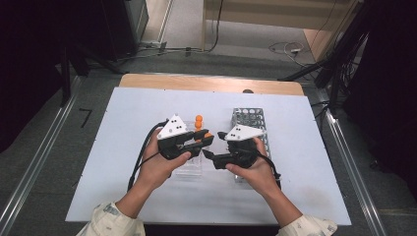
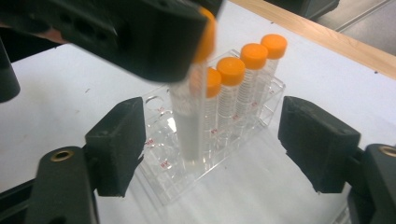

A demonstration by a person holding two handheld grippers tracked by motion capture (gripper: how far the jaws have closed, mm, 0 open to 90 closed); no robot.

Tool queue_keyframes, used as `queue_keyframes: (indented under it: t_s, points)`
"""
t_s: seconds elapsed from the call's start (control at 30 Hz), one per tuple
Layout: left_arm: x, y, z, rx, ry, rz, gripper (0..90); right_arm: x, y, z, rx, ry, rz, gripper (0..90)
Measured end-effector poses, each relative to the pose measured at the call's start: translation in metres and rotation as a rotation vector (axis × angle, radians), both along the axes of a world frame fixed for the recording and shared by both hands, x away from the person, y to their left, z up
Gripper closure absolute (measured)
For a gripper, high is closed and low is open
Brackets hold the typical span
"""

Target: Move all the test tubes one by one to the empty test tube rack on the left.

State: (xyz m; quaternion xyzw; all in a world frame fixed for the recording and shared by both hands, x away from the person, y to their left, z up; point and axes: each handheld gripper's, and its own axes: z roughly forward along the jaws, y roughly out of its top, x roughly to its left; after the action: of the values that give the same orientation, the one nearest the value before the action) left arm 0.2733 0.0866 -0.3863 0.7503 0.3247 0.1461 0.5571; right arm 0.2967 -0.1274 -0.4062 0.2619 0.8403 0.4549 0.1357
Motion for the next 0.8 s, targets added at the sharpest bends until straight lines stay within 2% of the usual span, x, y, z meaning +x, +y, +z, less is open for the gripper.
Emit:
queue_keyframes:
  t_s: [0.33,0.5,0.67,0.8]
  points:
    - [-0.005,0.012,0.011,-0.014,-0.017,0.023,71.0,-0.008,-0.015,0.003,0.025,-0.007,-0.021,20.7]
    - [-0.005,0.014,0.005,-0.007,-0.020,0.054,71.0,-0.009,-0.021,0.002,0.032,-0.010,-0.034,20.8]
    - [-0.005,0.015,0.002,0.003,-0.017,0.064,71.0,-0.009,-0.026,0.001,0.039,-0.008,-0.048,20.8]
    - [-0.002,0.015,-0.007,0.014,-0.013,0.089,71.0,-0.010,-0.028,0.002,0.041,-0.011,-0.049,20.8]
